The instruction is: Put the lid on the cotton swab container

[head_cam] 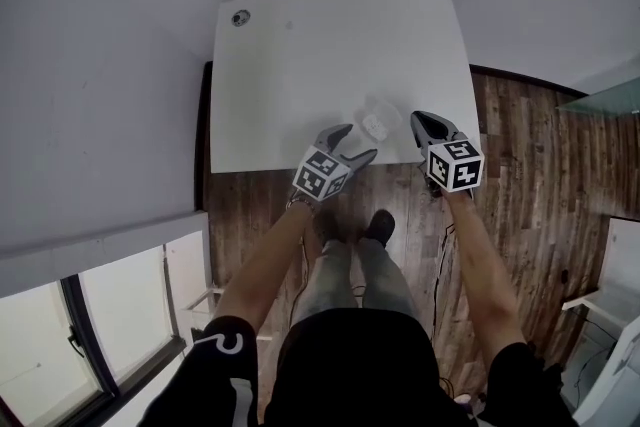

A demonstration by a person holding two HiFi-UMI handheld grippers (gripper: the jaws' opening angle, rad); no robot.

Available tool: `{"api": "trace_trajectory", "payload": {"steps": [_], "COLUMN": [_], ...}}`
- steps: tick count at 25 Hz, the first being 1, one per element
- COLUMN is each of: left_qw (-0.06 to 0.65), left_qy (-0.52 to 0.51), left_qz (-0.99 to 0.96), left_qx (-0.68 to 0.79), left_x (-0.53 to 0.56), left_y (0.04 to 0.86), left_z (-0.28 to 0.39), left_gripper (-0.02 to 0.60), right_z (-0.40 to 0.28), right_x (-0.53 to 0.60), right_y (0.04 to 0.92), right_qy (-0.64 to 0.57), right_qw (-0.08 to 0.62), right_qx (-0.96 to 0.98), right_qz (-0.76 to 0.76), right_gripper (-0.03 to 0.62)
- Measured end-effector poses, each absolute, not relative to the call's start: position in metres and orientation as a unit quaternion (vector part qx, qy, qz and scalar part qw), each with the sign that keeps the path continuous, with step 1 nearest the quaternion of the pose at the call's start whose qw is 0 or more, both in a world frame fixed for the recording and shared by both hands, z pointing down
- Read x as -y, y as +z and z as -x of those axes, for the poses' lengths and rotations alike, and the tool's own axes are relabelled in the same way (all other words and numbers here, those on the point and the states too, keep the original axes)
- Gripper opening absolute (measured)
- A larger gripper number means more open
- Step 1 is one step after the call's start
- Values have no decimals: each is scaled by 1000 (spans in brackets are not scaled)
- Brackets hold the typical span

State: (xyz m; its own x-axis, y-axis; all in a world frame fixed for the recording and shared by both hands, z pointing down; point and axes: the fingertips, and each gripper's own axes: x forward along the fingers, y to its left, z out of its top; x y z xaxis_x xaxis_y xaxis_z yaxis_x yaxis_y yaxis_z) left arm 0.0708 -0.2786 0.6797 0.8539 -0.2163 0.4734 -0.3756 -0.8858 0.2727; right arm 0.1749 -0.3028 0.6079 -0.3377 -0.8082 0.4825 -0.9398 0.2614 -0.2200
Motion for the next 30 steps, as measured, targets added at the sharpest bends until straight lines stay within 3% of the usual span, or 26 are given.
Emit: {"api": "trace_trajectory", "payload": {"steps": [19, 25, 30], "left_qw": [154, 139, 134], "left_qy": [237, 256, 268], "left_qz": [-941, -937, -934], "left_qx": [185, 191, 196], "left_x": [291, 292, 294], "left_y": [742, 747, 748], "left_z": [-91, -97, -98], "left_gripper": [364, 362, 362], "right_z": [-172, -166, -165], "right_x": [332, 339, 339], "right_y": [658, 663, 669], "right_qy": [252, 269, 276], "right_qw": [131, 116, 114], "right_qx": [801, 814, 814], "right_qz": [-528, -502, -498], "right_gripper": [40, 131, 150]}}
